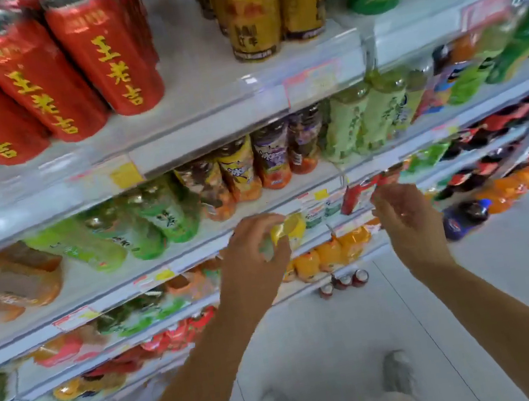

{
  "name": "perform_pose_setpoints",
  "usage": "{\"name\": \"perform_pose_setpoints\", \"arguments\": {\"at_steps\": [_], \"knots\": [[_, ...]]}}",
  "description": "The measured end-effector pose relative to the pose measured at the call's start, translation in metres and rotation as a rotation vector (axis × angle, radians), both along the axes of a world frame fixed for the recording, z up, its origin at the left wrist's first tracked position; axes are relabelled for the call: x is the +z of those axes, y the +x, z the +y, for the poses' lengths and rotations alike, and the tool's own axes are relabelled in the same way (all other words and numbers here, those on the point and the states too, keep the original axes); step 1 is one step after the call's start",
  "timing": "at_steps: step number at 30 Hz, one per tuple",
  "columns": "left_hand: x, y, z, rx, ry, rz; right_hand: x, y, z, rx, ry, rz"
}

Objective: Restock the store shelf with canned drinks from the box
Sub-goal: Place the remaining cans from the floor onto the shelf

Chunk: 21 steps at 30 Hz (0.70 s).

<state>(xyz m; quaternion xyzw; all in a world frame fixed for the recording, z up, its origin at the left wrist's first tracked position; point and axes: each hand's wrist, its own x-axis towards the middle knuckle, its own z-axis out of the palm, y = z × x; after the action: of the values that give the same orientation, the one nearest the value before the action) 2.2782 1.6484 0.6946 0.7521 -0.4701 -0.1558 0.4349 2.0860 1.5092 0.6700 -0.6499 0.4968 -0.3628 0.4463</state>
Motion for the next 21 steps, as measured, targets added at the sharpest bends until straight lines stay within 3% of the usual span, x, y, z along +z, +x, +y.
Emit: {"name": "perform_pose_setpoints", "arguments": {"at_steps": [6, 11, 21], "knots": [[-0.153, -0.077, -0.029, 0.064, 0.461, 0.295, -0.126, -0.079, -0.034, -0.009, 0.282, 0.283], [-0.297, -0.114, -0.043, 0.015, 0.797, 0.356, -0.267, -0.121, -0.054, 0.013, 0.455, 0.465], [-0.596, -0.142, -0.119, 0.034, 0.952, 0.321, -0.565, -0.144, -0.083, -0.006, 0.59, 0.539]]}}
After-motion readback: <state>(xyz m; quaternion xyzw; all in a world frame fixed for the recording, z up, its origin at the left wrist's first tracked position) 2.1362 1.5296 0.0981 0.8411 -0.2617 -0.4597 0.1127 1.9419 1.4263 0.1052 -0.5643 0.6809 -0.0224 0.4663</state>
